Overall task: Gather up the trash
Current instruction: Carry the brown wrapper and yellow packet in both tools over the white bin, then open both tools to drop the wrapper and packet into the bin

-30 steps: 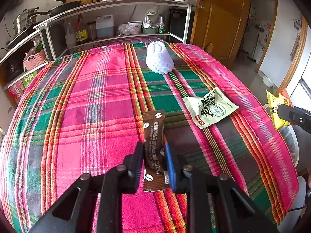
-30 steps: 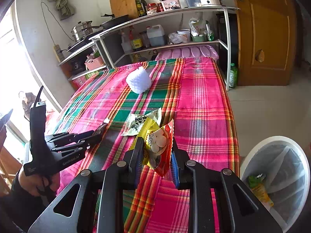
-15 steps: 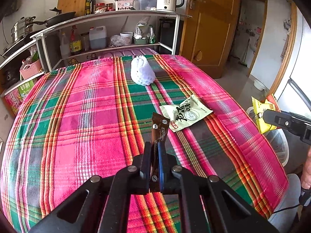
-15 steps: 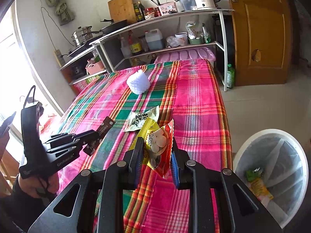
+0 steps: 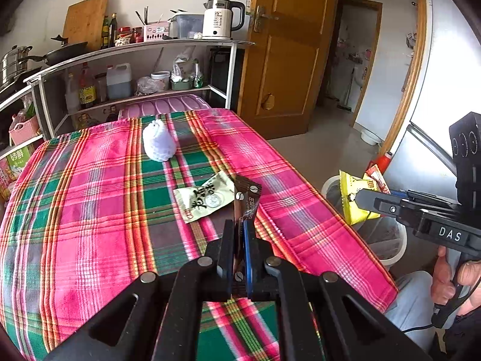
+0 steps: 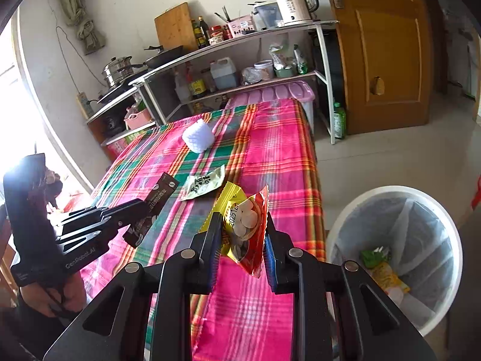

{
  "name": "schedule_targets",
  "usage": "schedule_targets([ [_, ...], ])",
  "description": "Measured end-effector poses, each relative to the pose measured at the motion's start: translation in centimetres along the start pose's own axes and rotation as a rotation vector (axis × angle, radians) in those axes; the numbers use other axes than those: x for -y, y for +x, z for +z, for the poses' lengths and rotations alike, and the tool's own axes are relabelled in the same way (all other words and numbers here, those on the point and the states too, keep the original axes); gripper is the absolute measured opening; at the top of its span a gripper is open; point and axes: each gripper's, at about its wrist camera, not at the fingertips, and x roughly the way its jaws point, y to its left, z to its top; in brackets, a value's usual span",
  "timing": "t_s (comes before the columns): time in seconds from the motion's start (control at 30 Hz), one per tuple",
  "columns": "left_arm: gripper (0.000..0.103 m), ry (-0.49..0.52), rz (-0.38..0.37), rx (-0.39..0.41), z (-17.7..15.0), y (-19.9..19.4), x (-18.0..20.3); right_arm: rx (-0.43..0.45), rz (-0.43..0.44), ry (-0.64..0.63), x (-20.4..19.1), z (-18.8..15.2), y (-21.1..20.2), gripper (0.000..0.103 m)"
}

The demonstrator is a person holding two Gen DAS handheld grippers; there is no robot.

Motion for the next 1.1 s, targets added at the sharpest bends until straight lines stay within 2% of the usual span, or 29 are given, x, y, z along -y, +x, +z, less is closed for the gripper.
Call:
schedule_targets([
  [0.47, 0.006, 0.07, -0.134, -0.005, 1.7, 2.2, 8.0, 0.065, -0.124, 0.095, 6.1, -1.9, -5.1, 0.026],
  [0.8, 0.006, 0.115, -0.209, -0.05, 1.8, 5.2, 12.5, 0.062, -0.216, 0.153, 10.3, -3.3, -6.2, 0.026],
  [1.1, 0.006, 0.141, -0.252, -0.101, 1.8, 7.9, 15.1, 0.034, -0.244, 0.206, 13.0, -4.1, -5.8, 0.026],
])
